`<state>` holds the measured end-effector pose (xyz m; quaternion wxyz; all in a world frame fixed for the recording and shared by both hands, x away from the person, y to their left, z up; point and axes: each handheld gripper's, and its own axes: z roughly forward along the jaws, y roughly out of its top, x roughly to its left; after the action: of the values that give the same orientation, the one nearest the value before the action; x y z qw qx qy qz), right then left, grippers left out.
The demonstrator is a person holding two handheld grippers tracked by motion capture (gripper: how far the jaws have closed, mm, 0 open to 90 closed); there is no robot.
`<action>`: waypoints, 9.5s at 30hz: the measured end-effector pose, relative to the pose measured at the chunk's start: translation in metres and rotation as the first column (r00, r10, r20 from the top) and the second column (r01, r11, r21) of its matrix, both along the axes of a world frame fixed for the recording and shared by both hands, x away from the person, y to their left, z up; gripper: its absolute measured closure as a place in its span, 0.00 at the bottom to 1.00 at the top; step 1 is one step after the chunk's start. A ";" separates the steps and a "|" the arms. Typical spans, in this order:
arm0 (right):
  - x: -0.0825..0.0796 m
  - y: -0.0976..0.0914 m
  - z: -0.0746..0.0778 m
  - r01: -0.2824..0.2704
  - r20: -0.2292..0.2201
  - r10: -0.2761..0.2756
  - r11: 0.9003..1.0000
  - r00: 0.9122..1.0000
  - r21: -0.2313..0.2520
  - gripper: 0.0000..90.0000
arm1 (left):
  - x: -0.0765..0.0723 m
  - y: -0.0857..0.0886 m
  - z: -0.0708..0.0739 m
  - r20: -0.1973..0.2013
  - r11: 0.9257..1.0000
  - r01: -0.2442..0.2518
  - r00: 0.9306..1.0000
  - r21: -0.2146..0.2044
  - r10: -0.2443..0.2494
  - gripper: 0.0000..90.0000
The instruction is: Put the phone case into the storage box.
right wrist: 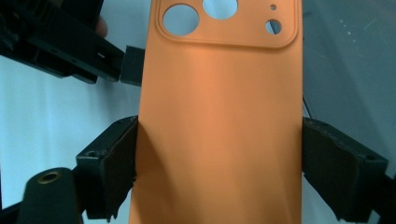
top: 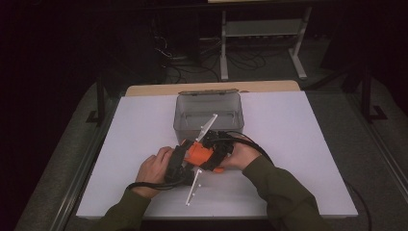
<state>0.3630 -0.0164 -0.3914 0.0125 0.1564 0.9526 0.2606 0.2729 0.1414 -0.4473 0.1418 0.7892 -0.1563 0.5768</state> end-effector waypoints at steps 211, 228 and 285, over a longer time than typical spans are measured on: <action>-0.056 -0.148 -0.036 0.428 0.081 -0.459 0.868 0.885 0.251 0.02 | -0.005 -0.006 0.009 -0.063 0.999 -0.016 0.998 -0.045 0.013 0.89; -0.074 -0.169 -0.047 0.457 0.097 -0.498 0.845 0.862 0.277 0.02 | 0.003 0.001 0.022 -0.194 0.983 -0.032 0.981 -0.180 -0.004 0.89; -0.077 -0.165 -0.045 0.422 0.134 -0.473 0.859 0.871 0.290 0.02 | 0.038 0.034 0.044 -0.590 0.800 -0.248 0.791 -0.547 -0.158 0.89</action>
<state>0.2861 -0.1810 -0.4359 0.1488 0.3475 0.8426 0.3836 0.3108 0.1752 -0.4035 0.4112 0.8491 0.1077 0.3135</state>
